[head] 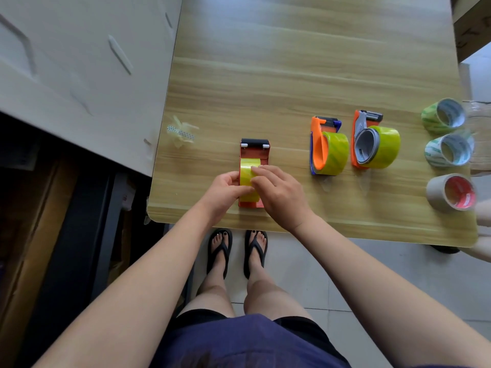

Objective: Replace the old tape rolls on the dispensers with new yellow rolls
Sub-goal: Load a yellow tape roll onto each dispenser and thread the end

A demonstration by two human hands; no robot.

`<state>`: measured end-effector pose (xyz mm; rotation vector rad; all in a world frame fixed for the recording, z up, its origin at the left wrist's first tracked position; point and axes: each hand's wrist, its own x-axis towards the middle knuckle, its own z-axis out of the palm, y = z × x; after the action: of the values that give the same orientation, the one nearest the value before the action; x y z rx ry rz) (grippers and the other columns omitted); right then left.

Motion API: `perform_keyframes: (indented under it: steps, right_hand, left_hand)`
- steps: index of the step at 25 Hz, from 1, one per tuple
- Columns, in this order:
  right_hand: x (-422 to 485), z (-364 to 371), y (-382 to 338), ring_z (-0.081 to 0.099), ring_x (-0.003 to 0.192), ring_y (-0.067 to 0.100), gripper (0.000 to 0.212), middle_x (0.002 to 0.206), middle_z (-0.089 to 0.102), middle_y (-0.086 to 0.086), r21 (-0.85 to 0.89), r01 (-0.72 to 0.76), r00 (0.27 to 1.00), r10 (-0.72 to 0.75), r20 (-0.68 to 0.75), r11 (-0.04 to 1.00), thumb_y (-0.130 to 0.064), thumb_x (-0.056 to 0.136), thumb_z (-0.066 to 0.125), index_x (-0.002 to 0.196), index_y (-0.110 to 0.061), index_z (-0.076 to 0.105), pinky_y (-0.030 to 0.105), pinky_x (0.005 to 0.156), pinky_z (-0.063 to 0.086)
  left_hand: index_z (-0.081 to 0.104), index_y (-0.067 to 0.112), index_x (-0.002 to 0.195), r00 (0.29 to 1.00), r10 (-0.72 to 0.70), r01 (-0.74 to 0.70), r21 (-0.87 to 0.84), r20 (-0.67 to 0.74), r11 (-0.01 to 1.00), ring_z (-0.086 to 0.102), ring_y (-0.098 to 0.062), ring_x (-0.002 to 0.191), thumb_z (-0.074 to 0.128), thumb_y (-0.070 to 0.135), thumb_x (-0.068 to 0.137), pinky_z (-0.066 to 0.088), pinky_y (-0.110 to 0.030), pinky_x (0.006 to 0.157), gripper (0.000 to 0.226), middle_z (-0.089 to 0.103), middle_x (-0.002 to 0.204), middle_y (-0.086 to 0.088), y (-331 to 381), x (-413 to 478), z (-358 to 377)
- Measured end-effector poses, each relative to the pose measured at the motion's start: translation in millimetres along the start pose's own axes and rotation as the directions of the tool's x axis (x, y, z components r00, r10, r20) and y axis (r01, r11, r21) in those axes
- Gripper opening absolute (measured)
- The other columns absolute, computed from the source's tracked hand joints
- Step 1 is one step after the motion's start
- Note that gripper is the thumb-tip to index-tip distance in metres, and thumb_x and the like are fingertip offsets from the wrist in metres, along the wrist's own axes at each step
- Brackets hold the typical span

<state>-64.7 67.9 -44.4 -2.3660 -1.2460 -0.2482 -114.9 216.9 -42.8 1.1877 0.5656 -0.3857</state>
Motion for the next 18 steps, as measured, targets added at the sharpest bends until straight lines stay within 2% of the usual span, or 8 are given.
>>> perform_keyframes:
  steps: [3, 5, 7, 9, 12, 15, 17, 18]
  right_hand:
    - [10.3, -3.8, -0.9, 0.065, 0.070, 0.027, 0.010, 0.075, 0.069, 0.011, 0.087, -0.093, 0.995, 0.095, -0.020, 0.992, -0.004, 0.083, 0.057, 0.081, -0.003, 0.067, 0.035, 0.054, 0.054]
    - [18.9, -5.9, -2.3, 0.063, 0.070, 0.027, 0.015, 0.077, 0.068, 0.012, 0.191, -0.253, 0.967, 0.254, 0.021, 0.948, -0.006, 0.085, 0.052, 0.086, -0.002, 0.066, 0.035, 0.058, 0.053]
    - [28.1, -7.9, -3.7, 0.063, 0.075, 0.024, 0.015, 0.081, 0.068, 0.010, 0.322, -0.469, 0.882, 0.456, 0.118, 0.822, -0.006, 0.088, 0.051, 0.090, -0.004, 0.065, 0.038, 0.066, 0.052]
    - [37.3, -8.8, -3.2, 0.062, 0.076, 0.022, 0.014, 0.079, 0.067, 0.006, 0.378, -0.597, 0.798, 0.571, 0.191, 0.708, -0.006, 0.090, 0.051, 0.089, -0.006, 0.064, 0.037, 0.070, 0.051]
    - [53.7, -8.0, 6.3, 0.064, 0.076, 0.022, 0.013, 0.072, 0.064, 0.001, 0.397, -0.714, 0.693, 0.663, 0.282, 0.577, -0.007, 0.090, 0.051, 0.086, -0.010, 0.064, 0.037, 0.074, 0.052]
    - [74.5, -2.0, 28.3, 0.068, 0.074, 0.029, 0.019, 0.068, 0.066, 0.007, 0.427, -0.788, 0.592, 0.737, 0.326, 0.443, -0.006, 0.086, 0.053, 0.071, -0.018, 0.057, 0.043, 0.077, 0.055]
    - [87.9, -1.4, 46.1, 0.070, 0.064, 0.029, 0.023, 0.063, 0.061, 0.009, 0.490, -0.830, 0.482, 0.785, 0.388, 0.267, -0.003, 0.088, 0.049, 0.070, -0.017, 0.052, 0.046, 0.070, 0.058]
    - [91.7, -3.1, 54.4, 0.069, 0.056, 0.024, 0.021, 0.064, 0.058, 0.011, 0.511, -0.841, 0.429, 0.794, 0.431, 0.177, -0.001, 0.090, 0.046, 0.074, -0.013, 0.051, 0.042, 0.062, 0.060]
  left_hand:
    - [0.065, 0.010, 0.098, 0.999, 0.002, -0.002, 0.001, -0.054, 1.000, 0.067, -0.008, 0.073, 0.062, 0.005, 0.085, 0.053, -0.020, 0.067, 0.014, 0.068, 0.088, -0.005, 2.0, 2.0, 4.0]
    - [0.064, 0.008, 0.098, 0.997, -0.003, 0.001, -0.031, -0.080, 1.000, 0.068, -0.008, 0.072, 0.060, 0.005, 0.087, 0.055, -0.022, 0.068, 0.013, 0.069, 0.089, -0.007, 1.9, 3.3, 5.4]
    - [0.063, 0.005, 0.102, 0.995, -0.018, 0.015, -0.037, -0.096, 0.999, 0.068, -0.012, 0.075, 0.059, 0.004, 0.087, 0.056, -0.023, 0.070, 0.015, 0.069, 0.090, -0.007, 3.1, 2.7, 7.4]
    - [0.062, 0.003, 0.104, 0.992, -0.033, 0.031, -0.015, -0.124, 0.999, 0.067, -0.016, 0.080, 0.059, 0.005, 0.087, 0.057, -0.025, 0.073, 0.017, 0.069, 0.092, -0.008, 4.8, 1.6, 10.0]
    - [0.062, 0.004, 0.101, 0.988, -0.040, 0.042, 0.014, -0.147, 0.999, 0.067, -0.021, 0.086, 0.060, 0.005, 0.087, 0.056, -0.031, 0.078, 0.015, 0.069, 0.095, -0.011, 6.1, 1.7, 12.3]
    - [0.062, 0.002, 0.100, 0.990, -0.029, 0.033, 0.029, -0.136, 0.999, 0.067, -0.019, 0.081, 0.060, -0.001, 0.085, 0.057, -0.027, 0.072, 0.016, 0.068, 0.091, -0.011, 6.5, -0.3, 13.7]
    - [0.060, -0.003, 0.106, 0.993, -0.023, 0.029, 0.050, -0.112, 0.998, 0.067, -0.015, 0.078, 0.061, -0.005, 0.083, 0.058, -0.023, 0.070, 0.023, 0.068, 0.091, -0.010, 4.1, -5.3, 15.0]
    - [0.058, -0.006, 0.110, 0.995, -0.020, 0.026, 0.062, -0.097, 0.998, 0.068, -0.013, 0.077, 0.061, -0.006, 0.082, 0.058, -0.022, 0.070, 0.028, 0.068, 0.091, -0.010, 2.7, -8.0, 15.6]
